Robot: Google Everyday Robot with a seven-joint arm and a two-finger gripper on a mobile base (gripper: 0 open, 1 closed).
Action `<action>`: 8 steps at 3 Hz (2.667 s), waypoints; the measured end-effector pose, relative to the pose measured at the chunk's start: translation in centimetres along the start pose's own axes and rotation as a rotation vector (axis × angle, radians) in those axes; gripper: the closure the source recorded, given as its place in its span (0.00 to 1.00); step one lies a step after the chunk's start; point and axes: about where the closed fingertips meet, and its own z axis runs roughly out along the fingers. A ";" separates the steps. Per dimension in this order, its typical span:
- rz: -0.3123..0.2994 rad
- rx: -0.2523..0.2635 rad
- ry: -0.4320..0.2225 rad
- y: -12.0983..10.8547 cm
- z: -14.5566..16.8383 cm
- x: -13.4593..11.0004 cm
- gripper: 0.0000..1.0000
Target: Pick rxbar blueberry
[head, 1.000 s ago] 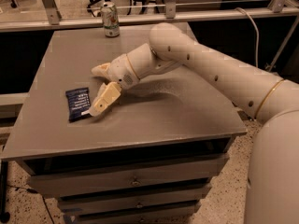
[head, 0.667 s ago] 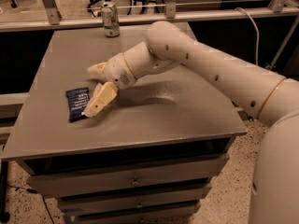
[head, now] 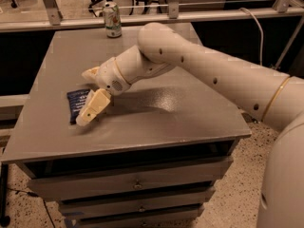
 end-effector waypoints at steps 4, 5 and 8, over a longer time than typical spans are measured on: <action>-0.009 0.062 0.026 0.3 -0.1 0.5 0.88; -0.054 0.101 0.045 -0.4 -2.7 -0.8 1.00; -0.130 0.169 0.013 -1.8 -8.7 -3.4 1.00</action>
Offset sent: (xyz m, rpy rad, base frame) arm -0.0049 -0.0038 -0.0176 -0.0309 -0.0123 -0.0618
